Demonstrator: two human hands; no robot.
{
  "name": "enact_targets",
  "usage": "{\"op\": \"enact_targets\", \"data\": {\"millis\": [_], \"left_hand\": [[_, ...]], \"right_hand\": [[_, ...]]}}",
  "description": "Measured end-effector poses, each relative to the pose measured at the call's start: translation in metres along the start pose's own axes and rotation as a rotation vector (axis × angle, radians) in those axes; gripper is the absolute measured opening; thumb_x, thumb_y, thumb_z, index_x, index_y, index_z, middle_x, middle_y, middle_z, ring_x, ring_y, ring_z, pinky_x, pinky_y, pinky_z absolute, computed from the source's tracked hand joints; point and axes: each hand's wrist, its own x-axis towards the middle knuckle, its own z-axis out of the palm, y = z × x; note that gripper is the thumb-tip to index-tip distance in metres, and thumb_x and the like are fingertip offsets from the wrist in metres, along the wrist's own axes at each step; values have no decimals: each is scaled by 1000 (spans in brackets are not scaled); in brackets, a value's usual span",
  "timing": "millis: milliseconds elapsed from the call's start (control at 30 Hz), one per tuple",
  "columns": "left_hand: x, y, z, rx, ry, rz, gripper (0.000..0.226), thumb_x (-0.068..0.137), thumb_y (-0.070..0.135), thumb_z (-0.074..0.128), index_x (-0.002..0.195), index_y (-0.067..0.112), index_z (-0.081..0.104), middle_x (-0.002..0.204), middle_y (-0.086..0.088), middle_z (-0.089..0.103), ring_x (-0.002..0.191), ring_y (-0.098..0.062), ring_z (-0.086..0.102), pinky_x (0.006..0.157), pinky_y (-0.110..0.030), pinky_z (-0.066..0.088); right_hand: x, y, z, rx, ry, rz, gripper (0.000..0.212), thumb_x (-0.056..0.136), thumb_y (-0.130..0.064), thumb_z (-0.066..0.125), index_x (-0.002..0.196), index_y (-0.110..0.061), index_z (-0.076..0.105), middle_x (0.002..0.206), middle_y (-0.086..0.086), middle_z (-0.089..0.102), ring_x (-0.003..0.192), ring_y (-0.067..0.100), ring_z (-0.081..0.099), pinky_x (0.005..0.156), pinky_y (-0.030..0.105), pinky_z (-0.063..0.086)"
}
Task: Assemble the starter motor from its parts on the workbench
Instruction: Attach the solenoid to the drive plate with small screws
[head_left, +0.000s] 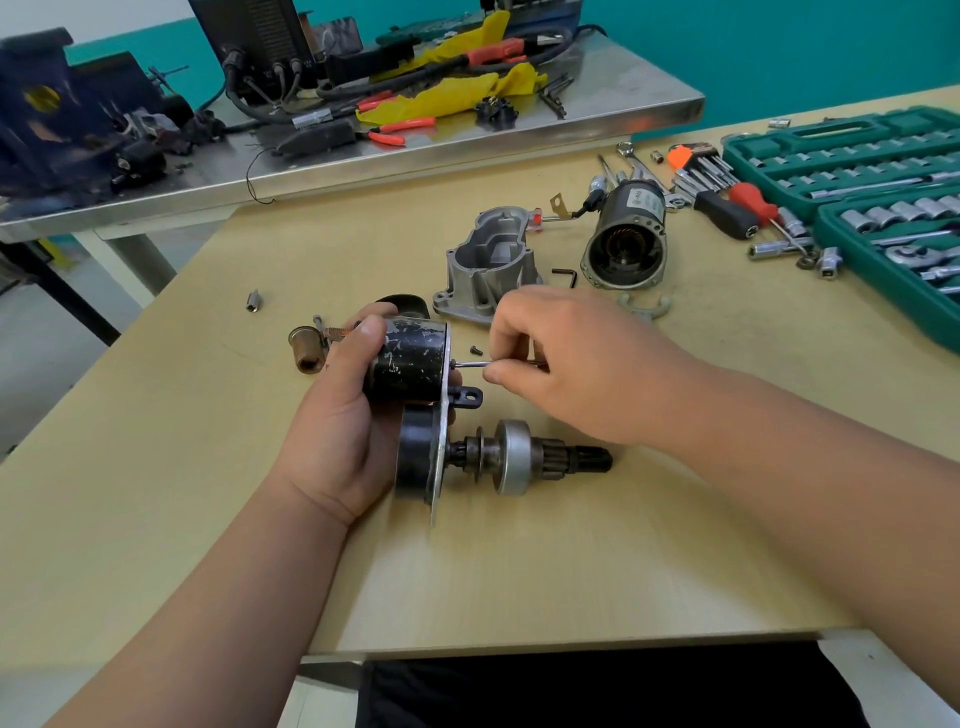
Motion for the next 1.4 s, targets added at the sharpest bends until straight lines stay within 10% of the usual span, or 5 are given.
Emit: {"op": "enact_targets", "data": {"millis": [600, 967, 1400], "left_hand": [[0, -2, -2, 13, -25, 11, 20, 81, 38, 53, 96, 26, 61, 86, -5, 69, 70, -27, 65, 56, -39, 57], [-1, 0, 1, 18, -16, -1, 23, 81, 39, 53, 99, 26, 59, 88, -8, 67, 78, -34, 59, 53, -39, 55], [-1, -2, 0, 10, -52, 10, 18, 83, 38, 52, 91, 28, 65, 88, -6, 69, 75, -31, 64, 56, -38, 56]], "right_hand": [[0, -4, 1, -257, -87, -82, 29, 101, -34, 36, 101, -21, 63, 95, -8, 59, 85, 14, 54, 84, 34, 40], [0, -4, 0, -74, 10, -27, 13, 92, -28, 58, 82, -22, 54, 78, -16, 43, 73, 4, 43, 64, 14, 33], [1, -2, -2, -203, -104, -61, 29, 100, -37, 37, 96, -27, 63, 87, -14, 56, 81, 11, 52, 70, 32, 44]]}}
